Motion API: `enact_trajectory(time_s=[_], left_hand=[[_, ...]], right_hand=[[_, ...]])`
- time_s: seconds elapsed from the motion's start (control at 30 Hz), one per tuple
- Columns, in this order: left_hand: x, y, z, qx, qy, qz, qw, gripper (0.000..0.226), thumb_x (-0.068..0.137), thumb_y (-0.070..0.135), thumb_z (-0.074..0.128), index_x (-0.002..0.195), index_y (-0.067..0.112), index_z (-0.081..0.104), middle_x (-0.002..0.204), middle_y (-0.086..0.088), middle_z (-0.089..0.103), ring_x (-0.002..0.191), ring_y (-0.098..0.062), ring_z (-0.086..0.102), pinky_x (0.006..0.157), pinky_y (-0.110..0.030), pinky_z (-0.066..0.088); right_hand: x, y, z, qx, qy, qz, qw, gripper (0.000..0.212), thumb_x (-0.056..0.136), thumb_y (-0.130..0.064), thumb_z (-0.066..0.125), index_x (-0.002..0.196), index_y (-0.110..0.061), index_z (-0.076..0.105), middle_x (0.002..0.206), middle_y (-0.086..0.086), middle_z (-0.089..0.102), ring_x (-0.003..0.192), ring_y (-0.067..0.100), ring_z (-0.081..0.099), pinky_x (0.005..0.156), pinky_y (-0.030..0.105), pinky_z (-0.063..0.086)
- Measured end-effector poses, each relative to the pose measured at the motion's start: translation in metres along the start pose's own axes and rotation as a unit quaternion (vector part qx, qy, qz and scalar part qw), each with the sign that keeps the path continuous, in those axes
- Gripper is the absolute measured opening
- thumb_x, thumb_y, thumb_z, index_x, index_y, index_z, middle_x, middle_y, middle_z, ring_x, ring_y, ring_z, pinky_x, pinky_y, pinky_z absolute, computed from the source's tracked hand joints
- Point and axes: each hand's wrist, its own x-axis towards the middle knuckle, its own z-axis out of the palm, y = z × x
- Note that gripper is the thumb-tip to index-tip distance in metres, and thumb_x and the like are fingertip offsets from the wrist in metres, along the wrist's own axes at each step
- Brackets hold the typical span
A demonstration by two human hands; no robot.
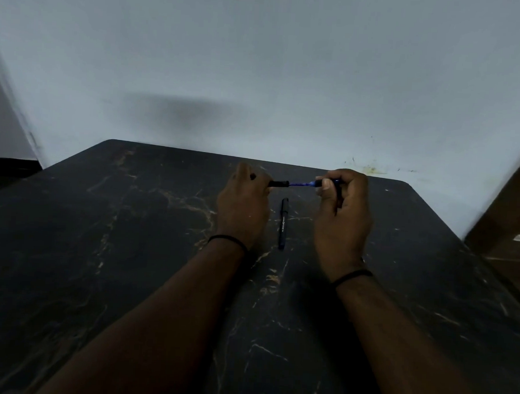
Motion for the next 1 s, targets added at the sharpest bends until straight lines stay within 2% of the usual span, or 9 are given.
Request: enact_trajectory(time_s=[0.07, 0.17, 0.3, 0.43, 0.63, 0.73, 0.83, 0.9, 1.0], left_hand=[[0.0007, -0.001, 0.0007, 0.001, -0.002, 0.002, 1.0, 0.012, 0.089, 0.023, 0.068, 0.1, 0.018, 0.071, 0.099, -0.006, 0.053, 0.074, -0.01, 0.042, 0.05, -0.016, 0.022], [0.0009, 0.0008, 0.0009, 0.002, -0.021, 0.012, 1.0, 0.015, 0.094, 0.024, 0.062, 0.107, 0.018, 0.068, 0.103, -0.006, 0.051, 0.079, -0.013, 0.045, 0.055, -0.025, 0.035], [0.0011, 0.0028, 0.0014, 0.007, -0.026, 0.01, 1.0, 0.018, 0.096, 0.025, 0.06, 0.11, 0.018, 0.068, 0.106, -0.007, 0.051, 0.08, -0.01, 0.036, 0.058, -0.026, 0.031], [0.0014, 0.0005, 0.0013, 0.011, -0.026, -0.011, 1.0, 0.018, 0.095, 0.026, 0.06, 0.11, 0.019, 0.068, 0.106, -0.007, 0.051, 0.081, -0.01, 0.035, 0.059, -0.025, 0.029], [0.0021, 0.0016, 0.0019, 0.015, -0.035, -0.018, 0.999, 0.017, 0.096, 0.026, 0.06, 0.11, 0.018, 0.067, 0.11, -0.007, 0.05, 0.083, -0.011, 0.041, 0.06, -0.025, 0.036], [0.0025, 0.0016, 0.0007, 0.014, -0.04, -0.017, 0.999, 0.018, 0.096, 0.026, 0.059, 0.111, 0.019, 0.066, 0.111, -0.007, 0.05, 0.082, -0.01, 0.039, 0.061, -0.024, 0.037], [0.003, 0.0013, -0.0002, 0.013, -0.049, -0.013, 0.999, 0.018, 0.097, 0.026, 0.058, 0.112, 0.02, 0.065, 0.111, -0.006, 0.049, 0.084, -0.013, 0.045, 0.062, -0.025, 0.04], [0.003, 0.0014, 0.0, 0.012, -0.05, -0.009, 0.999, 0.018, 0.097, 0.026, 0.058, 0.112, 0.02, 0.065, 0.11, -0.006, 0.05, 0.083, -0.013, 0.045, 0.062, -0.025, 0.039], [0.0027, 0.0017, 0.0015, 0.008, -0.043, -0.005, 0.999, 0.017, 0.096, 0.026, 0.059, 0.109, 0.019, 0.066, 0.108, -0.006, 0.05, 0.08, -0.01, 0.039, 0.061, -0.024, 0.035]], right_hand=[[-0.0001, 0.0012, 0.001, 0.013, -0.004, 0.027, 1.0, 0.008, 0.101, -0.017, 0.056, 0.107, -0.022, 0.054, 0.097, -0.004, 0.067, 0.091, 0.011, 0.069, 0.08, 0.022, 0.054], [-0.0012, 0.0025, 0.0029, 0.013, -0.017, 0.042, 0.999, 0.009, 0.1, -0.017, 0.057, 0.107, -0.022, 0.055, 0.096, -0.006, 0.066, 0.092, 0.015, 0.069, 0.08, 0.024, 0.055], [-0.0006, 0.002, 0.0014, 0.014, 0.019, 0.017, 1.0, 0.008, 0.101, -0.016, 0.056, 0.108, -0.019, 0.056, 0.097, -0.005, 0.066, 0.093, 0.016, 0.069, 0.08, 0.019, 0.053], [0.0039, 0.001, -0.0026, 0.025, 0.064, -0.009, 0.998, 0.013, 0.101, -0.013, 0.054, 0.113, -0.008, 0.055, 0.096, -0.017, 0.063, 0.091, 0.015, 0.068, 0.083, 0.02, 0.052], [0.0039, -0.0013, -0.0024, 0.018, 0.064, -0.027, 0.997, 0.014, 0.102, -0.013, 0.053, 0.114, -0.007, 0.055, 0.096, -0.022, 0.061, 0.092, 0.006, 0.065, 0.082, 0.019, 0.052], [0.0041, -0.001, -0.0027, 0.019, 0.063, -0.028, 0.997, 0.014, 0.102, -0.014, 0.053, 0.114, -0.008, 0.055, 0.096, -0.028, 0.062, 0.093, 0.0, 0.064, 0.083, 0.02, 0.052], [0.0033, -0.0001, -0.0018, 0.007, 0.052, -0.025, 0.998, 0.012, 0.102, -0.016, 0.054, 0.113, -0.01, 0.055, 0.096, -0.036, 0.061, 0.09, -0.001, 0.063, 0.08, 0.016, 0.051], [0.0026, 0.0006, -0.0008, 0.001, 0.046, -0.025, 0.999, 0.011, 0.102, -0.015, 0.054, 0.112, -0.01, 0.056, 0.096, -0.036, 0.061, 0.089, -0.003, 0.063, 0.079, 0.013, 0.05], [0.0018, 0.0015, -0.0001, 0.001, 0.037, -0.017, 0.999, 0.012, 0.101, -0.015, 0.055, 0.111, -0.008, 0.057, 0.094, -0.025, 0.063, 0.089, -0.003, 0.064, 0.079, 0.012, 0.049]])
